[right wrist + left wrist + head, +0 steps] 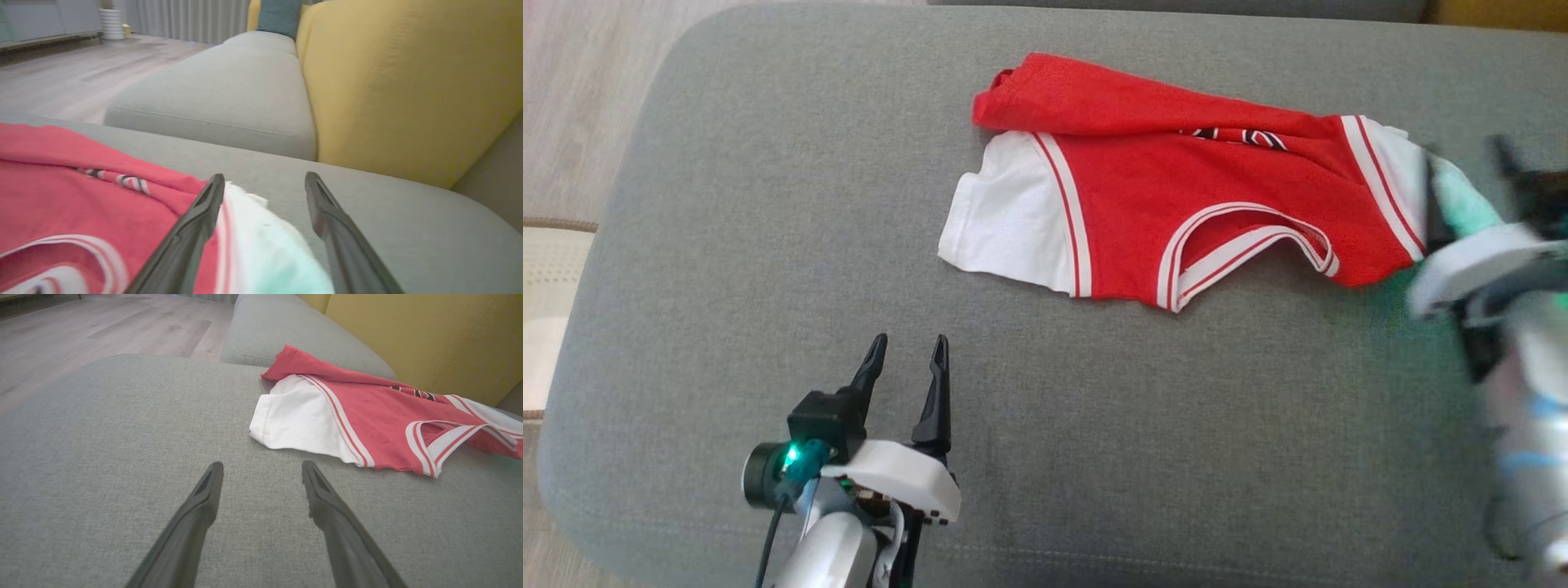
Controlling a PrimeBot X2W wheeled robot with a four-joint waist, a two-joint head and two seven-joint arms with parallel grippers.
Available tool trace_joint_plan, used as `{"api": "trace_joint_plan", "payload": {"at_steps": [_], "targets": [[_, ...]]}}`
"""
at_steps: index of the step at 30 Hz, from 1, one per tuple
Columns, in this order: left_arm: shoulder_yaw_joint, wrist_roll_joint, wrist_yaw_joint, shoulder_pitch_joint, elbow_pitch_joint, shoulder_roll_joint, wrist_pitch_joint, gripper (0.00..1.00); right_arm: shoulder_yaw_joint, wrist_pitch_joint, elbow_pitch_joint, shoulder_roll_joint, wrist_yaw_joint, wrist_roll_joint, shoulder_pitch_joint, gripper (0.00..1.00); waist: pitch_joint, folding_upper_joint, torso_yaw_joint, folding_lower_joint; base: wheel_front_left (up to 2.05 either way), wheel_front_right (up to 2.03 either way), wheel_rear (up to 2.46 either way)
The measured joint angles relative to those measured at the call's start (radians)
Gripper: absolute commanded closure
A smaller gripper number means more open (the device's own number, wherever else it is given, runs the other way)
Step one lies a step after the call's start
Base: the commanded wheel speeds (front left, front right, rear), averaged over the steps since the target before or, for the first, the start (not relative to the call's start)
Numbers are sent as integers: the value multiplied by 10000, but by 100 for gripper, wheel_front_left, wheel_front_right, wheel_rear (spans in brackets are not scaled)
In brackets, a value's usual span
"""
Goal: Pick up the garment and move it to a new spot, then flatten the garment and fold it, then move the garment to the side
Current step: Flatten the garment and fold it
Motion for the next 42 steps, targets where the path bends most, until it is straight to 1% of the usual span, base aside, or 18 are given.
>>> {"api": "trace_joint_plan", "payload": {"at_steps": [5,9,14,19,21,23,26,27,28,29,30,31,35,39,41,42], "targets": [[-63,-2,-2,3,12,0,0,0,1298,0,-512,894,0,431,316,0,-7,0,237,0,0,0,0],[-232,-4,0,3,13,0,0,0,2763,0,-828,1289,0,936,314,0,34,0,588,0,0,0,0],[-330,-38,6,2,10,-2,0,0,4564,0,-809,1722,0,1785,300,0,123,0,1158,0,0,0,0],[-454,-90,12,0,-17,-4,0,0,6276,107,-433,1879,0,2598,154,0,306,0,1779,0,0,0,0],[-535,-180,13,0,-25,-2,0,0,6776,209,-159,1908,0,2899,58,0,387,0,2020,0,0,0,0],[-621,-209,23,-1,-29,-4,2,0,7133,217,148,1908,0,3099,-117,0,469,0,2243,0,0,0,0],[-652,-211,50,-5,-48,-4,0,0,7313,314,757,1906,0,3382,-440,0,594,0,2531,0,0,0,0],[-658,-213,96,-6,-73,-4,0,0,7446,430,1183,1906,0,3471,-592,0,688,0,2668,0,0,0,0],[-658,-213,98,-8,-86,-4,2,0,7547,474,1394,1904,0,3457,-656,9,743,0,2709,0,0,0,0],[-660,-213,98,-15,-88,-6,0,0,7572,510,1584,1906,0,3467,-684,36,787,0,2744,0,0,0,0],[-656,-213,100,-24,-92,-6,2,0,7561,468,1670,1908,0,3526,-715,73,820,0,2763,0,0,0,0],[-656,-213,100,-24,-92,-6,2,0,7561,468,1670,1908,0,3526,-715,100,820,0,2763,0,0,0,0],[-619,-209,109,-54,-117,-4,2,0,7722,362,2015,1894,0,3519,-1016,100,868,0,2608,0,0,0,0],[-508,-207,102,-124,-102,-10,0,0,7607,96,2063,1847,0,3549,-981,100,817,0,2220,0,0,0,0],[-353,-190,98,-173,-96,-12,0,0,7275,75,1929,1730,0,3611,-903,100,756,0,1951,0,0,0,0],[-280,-173,96,-193,-88,-8,2,0,6926,75,1607,1574,0,3639,-769,100,717,0,1798,0,0,0,0]]}}
